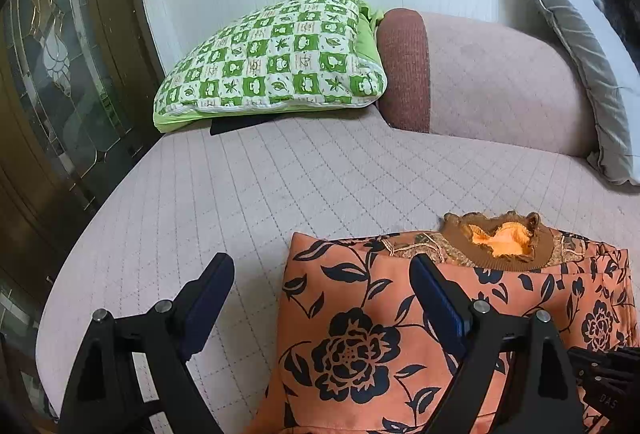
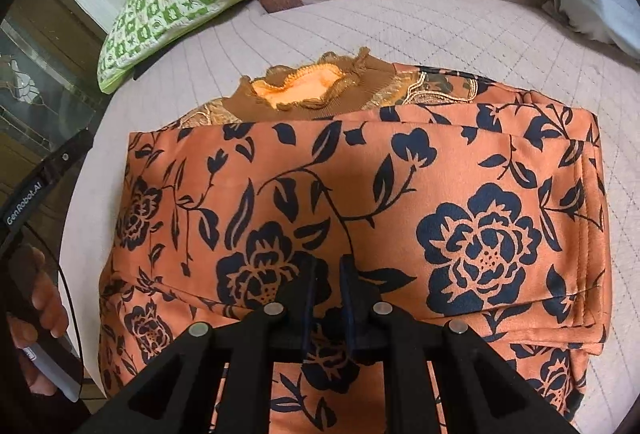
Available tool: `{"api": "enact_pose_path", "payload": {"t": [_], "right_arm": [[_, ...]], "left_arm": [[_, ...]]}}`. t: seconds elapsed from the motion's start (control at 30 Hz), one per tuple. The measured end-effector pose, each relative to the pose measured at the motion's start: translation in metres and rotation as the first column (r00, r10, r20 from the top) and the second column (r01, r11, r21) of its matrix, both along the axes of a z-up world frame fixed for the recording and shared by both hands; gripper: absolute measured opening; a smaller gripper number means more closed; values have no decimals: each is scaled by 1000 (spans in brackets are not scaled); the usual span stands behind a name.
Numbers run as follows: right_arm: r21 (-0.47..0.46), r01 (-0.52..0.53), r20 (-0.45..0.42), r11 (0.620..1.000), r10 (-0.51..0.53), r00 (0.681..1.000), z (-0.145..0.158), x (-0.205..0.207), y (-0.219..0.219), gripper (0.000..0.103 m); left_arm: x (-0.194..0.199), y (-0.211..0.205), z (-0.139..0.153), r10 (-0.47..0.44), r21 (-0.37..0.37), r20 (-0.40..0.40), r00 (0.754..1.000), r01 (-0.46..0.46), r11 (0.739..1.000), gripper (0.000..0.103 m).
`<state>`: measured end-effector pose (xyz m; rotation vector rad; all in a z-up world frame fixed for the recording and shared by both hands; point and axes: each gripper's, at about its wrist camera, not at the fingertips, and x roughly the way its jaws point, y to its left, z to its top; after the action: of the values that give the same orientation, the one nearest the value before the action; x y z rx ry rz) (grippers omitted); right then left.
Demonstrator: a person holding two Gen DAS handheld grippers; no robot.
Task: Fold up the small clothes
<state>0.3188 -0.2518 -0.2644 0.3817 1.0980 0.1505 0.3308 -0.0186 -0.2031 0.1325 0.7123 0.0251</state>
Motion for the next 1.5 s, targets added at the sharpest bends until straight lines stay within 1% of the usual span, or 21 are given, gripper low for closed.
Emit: {"api": "enact_pose_path", "payload": {"t": [0.3, 0.43, 0.5, 0.6, 0.67, 0.7, 0.73, 0.77, 0.87, 0.93, 0.97, 1.03, 1.07, 1.1, 1.13, 1.2, 1.27, 1.33, 1.4, 1.47, 1.5], "right_arm": [[7, 5, 31, 1000, -6, 1000, 5, -1, 1, 15], [9, -2, 31, 1000, 2, 1000, 4, 1, 3, 15], [8, -13, 25, 1000, 13, 1000, 2, 2, 6, 15], [8, -33, -10, 999, 33, 999, -6, 6, 11, 15], [10, -43, -23, 999, 43, 999, -11, 7, 11, 15], [17, -47, -24, 999, 47, 999, -10, 7, 10, 15], [29, -50, -30, 998, 51, 998, -9, 7, 7, 15], [36, -46, -31, 998, 47, 998, -8, 6, 3, 15], [24, 24, -25, 999, -23, 999, -4, 3, -23, 15], [33, 100, -35, 995, -98, 995, -5, 0, -48, 15], [40, 154, -53, 987, -152, 987, -9, -2, -64, 15], [21, 208, -110, 978, -204, 973, -20, -3, -82, 15], [40, 217, -132, 975, -210, 969, -27, -3, -89, 15], [91, 237, -126, 967, -225, 966, -29, -7, -95, 15], [110, 251, -130, 962, -236, 963, -29, -8, -98, 15], [93, 248, -137, 964, -234, 963, -24, -10, -95, 14], [51, 226, -126, 973, -218, 968, -21, -16, -86, 15], [9, 200, -106, 980, -198, 975, -23, -23, -76, 15], [-65, 162, -42, 985, -165, 985, -22, -32, -63, 15], [-108, 152, -20, 982, -155, 988, -22, -40, -55, 16], [-123, 152, -13, 981, -155, 988, -21, -44, -51, 16]], "left_arm": [[-1, -2, 1, -5, 5, 3, 1000, 5, 1000, 90], [0, -5, -2, -29, 5, -9, 1000, 29, 1000, 90], [5, -8, -12, -56, -13, -63, 996, 55, 998, 90], [15, -16, -40, -101, -40, -193, 976, 95, 995, 90], [24, -22, -69, -130, -59, -330, 935, 117, 991, 90], [27, -23, -79, -129, -70, -375, 918, 110, 991, 90], [28, -22, -86, -122, -77, -391, 912, 100, 992, 90], [28, -21, -85, -122, -76, -380, 917, 101, 992, 90], [28, -15, -75, -114, -84, -353, 929, 89, 992, 90], [31, -7, -75, -86, -87, -362, 928, 58, 994, 90], [33, -2, -77, -71, -88, -374, 925, 41, 995, 90], [35, 5, -81, -56, -91, -386, 921, 22, 996, 90], [33, 8, -81, -49, -91, -388, 920, 15, 996, 90], [31, 10, -80, -45, -90, -386, 921, 11, 996, 90], [24, 12, -79, -40, -83, -379, 924, 9, 997, 90], [5, 12, -78, -38, -57, -359, 933, 19, 998, 90], [-16, 14, -80, -34, -45, -362, 932, 20, 999, 90], [-48, 20, -78, -29, -62, -382, 924, 6, 998, 90], [-80, 26, -73, -39, -64, -392, 919, 15, 998, 90], [-116, 33, -63, -53, -33, -375, 925, 44, 998, 90], [-131, 40, -55, -50, -2, -363, 930, 53, 999, 90]]}}
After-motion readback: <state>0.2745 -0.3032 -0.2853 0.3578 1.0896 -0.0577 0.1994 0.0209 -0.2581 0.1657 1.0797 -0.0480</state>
